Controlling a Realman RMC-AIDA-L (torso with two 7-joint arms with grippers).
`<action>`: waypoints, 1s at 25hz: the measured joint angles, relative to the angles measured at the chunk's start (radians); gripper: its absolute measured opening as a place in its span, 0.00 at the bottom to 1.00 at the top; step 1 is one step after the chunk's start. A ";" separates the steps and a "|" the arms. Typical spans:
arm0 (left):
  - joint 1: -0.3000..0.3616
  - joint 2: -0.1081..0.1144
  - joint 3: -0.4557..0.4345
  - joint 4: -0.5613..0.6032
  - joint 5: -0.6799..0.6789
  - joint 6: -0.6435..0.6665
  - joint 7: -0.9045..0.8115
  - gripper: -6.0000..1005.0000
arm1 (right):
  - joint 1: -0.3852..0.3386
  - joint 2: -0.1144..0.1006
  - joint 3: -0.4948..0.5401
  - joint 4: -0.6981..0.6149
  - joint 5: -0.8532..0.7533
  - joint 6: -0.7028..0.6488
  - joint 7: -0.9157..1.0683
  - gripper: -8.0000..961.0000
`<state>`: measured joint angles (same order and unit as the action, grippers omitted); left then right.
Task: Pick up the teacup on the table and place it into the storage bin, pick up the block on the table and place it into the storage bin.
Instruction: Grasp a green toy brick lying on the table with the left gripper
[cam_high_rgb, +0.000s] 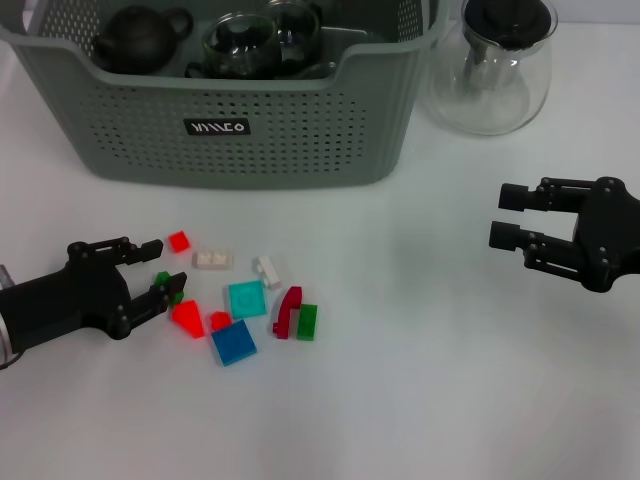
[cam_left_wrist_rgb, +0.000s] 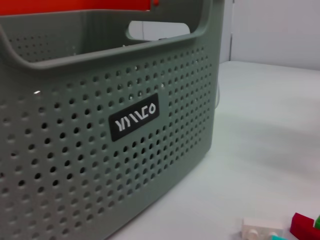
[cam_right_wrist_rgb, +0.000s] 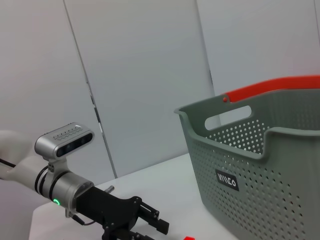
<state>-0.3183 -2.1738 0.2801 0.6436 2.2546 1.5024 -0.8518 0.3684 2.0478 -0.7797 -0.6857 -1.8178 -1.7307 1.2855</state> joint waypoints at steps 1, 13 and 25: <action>0.000 0.000 -0.001 0.000 0.000 -0.002 0.001 0.47 | 0.000 0.000 0.000 0.000 0.000 0.000 0.000 0.53; 0.006 0.000 -0.001 -0.027 0.002 -0.007 0.026 0.52 | 0.003 0.000 -0.001 0.000 0.000 0.002 0.005 0.53; 0.001 0.001 -0.003 -0.050 0.002 -0.084 0.031 0.66 | 0.004 0.000 -0.001 0.000 0.000 0.004 0.008 0.53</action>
<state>-0.3177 -2.1726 0.2774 0.5939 2.2570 1.4181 -0.8211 0.3728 2.0479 -0.7803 -0.6856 -1.8177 -1.7271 1.2931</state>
